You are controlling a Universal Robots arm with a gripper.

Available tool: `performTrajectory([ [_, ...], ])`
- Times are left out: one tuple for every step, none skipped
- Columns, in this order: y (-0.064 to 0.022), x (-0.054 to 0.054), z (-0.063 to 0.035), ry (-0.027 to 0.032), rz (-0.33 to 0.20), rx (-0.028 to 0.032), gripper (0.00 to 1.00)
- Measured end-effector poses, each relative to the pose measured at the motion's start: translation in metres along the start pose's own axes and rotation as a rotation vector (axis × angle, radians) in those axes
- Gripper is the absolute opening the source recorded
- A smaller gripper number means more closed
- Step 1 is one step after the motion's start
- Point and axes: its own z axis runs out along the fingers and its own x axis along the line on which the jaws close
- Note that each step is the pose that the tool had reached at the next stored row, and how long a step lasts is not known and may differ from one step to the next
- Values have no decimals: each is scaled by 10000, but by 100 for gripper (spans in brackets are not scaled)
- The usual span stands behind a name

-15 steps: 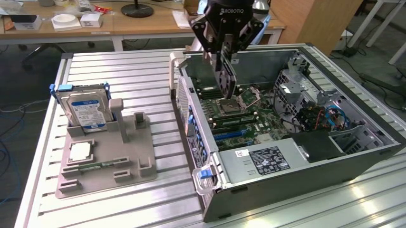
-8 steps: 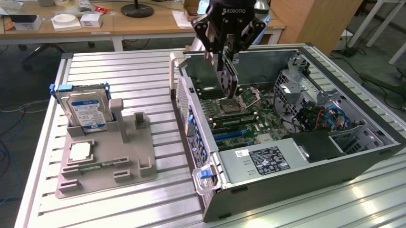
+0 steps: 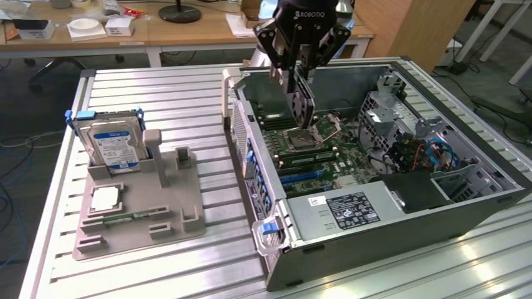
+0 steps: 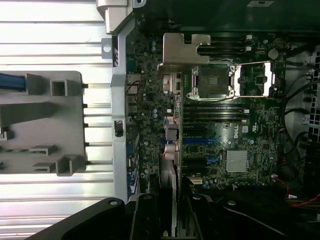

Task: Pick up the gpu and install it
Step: 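Pick up the gpu and move the gpu toward the slot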

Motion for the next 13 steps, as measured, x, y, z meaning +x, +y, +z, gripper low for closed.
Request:
performTrajectory([
  [0,-5,0,0,0,0,26],
  [0,-10,1,0,1,0,26],
  [0,-15,0,-1,1,0,26],
  [1,-20,0,0,1,0,26],
  [1,-25,0,0,0,0,26],
  [1,-31,1,0,0,0,26],
  [1,-37,1,0,1,0,26],
  [1,-42,1,0,1,0,26],
  [1,-48,1,0,0,0,26],
  [2,-54,1,0,1,0,26],
  [2,-60,1,0,1,0,26],
  [2,-66,1,-1,0,0,26],
  [2,-72,1,0,1,0,26],
])
